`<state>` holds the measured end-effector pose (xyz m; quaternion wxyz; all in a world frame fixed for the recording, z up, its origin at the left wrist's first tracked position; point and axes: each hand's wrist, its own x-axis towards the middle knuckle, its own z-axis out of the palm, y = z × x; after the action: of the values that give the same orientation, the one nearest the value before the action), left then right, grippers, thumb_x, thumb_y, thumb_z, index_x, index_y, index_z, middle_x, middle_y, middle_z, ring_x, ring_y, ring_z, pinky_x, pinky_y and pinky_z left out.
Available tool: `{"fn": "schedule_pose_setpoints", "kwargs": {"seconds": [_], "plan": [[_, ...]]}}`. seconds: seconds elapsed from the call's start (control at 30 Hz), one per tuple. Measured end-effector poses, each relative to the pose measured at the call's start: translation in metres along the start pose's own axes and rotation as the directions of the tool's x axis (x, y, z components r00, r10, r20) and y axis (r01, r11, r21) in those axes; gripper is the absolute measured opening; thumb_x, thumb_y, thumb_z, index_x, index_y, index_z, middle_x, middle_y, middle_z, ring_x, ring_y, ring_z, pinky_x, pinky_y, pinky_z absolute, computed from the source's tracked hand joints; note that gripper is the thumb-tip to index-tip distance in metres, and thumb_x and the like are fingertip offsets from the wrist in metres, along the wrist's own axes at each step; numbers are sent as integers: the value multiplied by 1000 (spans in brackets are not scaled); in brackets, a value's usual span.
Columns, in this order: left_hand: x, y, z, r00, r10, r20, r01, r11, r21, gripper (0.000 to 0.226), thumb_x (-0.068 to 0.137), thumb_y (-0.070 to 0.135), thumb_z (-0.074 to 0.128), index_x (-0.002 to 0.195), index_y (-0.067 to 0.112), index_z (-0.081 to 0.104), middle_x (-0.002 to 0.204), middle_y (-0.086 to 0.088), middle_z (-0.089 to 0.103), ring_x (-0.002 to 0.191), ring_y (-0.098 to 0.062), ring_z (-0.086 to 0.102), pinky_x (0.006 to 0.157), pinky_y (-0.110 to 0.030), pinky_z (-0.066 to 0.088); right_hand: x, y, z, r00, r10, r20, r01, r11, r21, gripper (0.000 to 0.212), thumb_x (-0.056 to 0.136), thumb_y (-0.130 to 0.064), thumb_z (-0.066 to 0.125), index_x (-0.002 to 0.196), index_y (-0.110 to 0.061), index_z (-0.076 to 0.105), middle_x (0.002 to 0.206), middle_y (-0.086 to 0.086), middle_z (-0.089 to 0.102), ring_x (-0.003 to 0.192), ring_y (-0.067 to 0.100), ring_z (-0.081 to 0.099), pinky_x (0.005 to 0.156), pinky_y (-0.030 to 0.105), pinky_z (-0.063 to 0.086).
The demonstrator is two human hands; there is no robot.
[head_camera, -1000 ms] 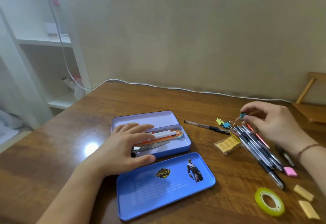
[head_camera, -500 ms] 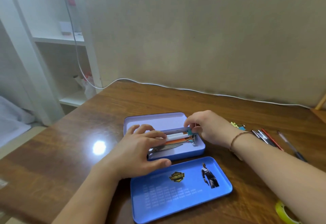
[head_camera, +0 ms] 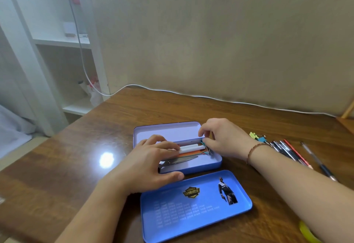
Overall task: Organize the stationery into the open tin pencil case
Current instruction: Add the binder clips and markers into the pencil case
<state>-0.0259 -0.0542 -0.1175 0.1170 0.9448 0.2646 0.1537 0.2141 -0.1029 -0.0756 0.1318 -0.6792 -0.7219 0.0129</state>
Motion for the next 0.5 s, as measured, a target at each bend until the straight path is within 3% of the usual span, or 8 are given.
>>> {"fn": "schedule_pose_setpoints", "kwargs": {"seconds": [0.1, 0.2, 0.3, 0.5], "plan": [[0, 0, 0, 1000, 0, -10, 0, 1000, -3, 68, 79, 74, 49, 133, 33, 62, 138, 28, 54, 128, -3, 37, 107, -31, 38, -1, -1, 2, 999, 15, 32, -15, 1000, 1, 14, 89, -30, 63, 102, -27, 66, 94, -8, 58, 82, 9, 55, 65, 20, 47], [1, -1, 0, 1000, 0, 7, 0, 1000, 18, 72, 79, 75, 43, 135, 34, 61, 140, 30, 52, 129, 2, 31, 106, -26, 29, 0, 0, 4, 999, 41, 24, -41, 999, 17, 12, 87, -32, 66, 99, -29, 66, 93, -10, 58, 82, 9, 54, 66, 22, 48], [1, -3, 1, 1000, 0, 11, 0, 1000, 17, 75, 78, 77, 39, 135, 34, 60, 140, 32, 51, 129, 5, 28, 105, -22, 23, 1, 1, 6, 998, 54, 16, -55, 998, 14, 7, 86, -29, 68, 93, -30, 67, 92, -12, 61, 86, 10, 56, 73, 31, 52], [1, -5, 1, 1000, -6, 12, 6, 1000, 0, 74, 78, 76, 41, 134, 33, 62, 140, 32, 52, 130, 4, 30, 109, -26, 28, -4, 6, 6, 999, 16, 36, -16, 1000, -6, 15, 89, -22, 63, 99, -31, 70, 98, -12, 61, 92, 10, 56, 78, 34, 54]]}}
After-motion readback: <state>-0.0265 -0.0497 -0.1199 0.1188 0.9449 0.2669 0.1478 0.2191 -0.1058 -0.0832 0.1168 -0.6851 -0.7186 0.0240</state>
